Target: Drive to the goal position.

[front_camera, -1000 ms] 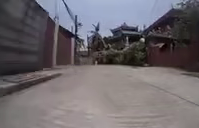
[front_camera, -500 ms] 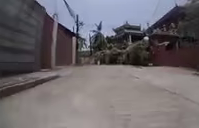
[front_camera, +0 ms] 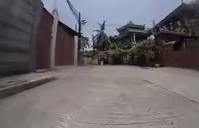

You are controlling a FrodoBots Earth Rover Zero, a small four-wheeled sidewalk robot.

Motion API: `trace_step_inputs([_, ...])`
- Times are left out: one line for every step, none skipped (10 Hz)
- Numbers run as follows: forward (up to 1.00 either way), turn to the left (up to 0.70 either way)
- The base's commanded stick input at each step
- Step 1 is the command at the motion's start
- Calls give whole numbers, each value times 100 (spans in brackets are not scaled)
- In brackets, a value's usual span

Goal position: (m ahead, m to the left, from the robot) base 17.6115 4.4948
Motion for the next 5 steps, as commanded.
trace_step_inputs([100, 0])
trace_step_inputs([100, 0])
trace_step_inputs([100, 0])
trace_step_inputs([100, 0])
trace_step_inputs([100, 0])
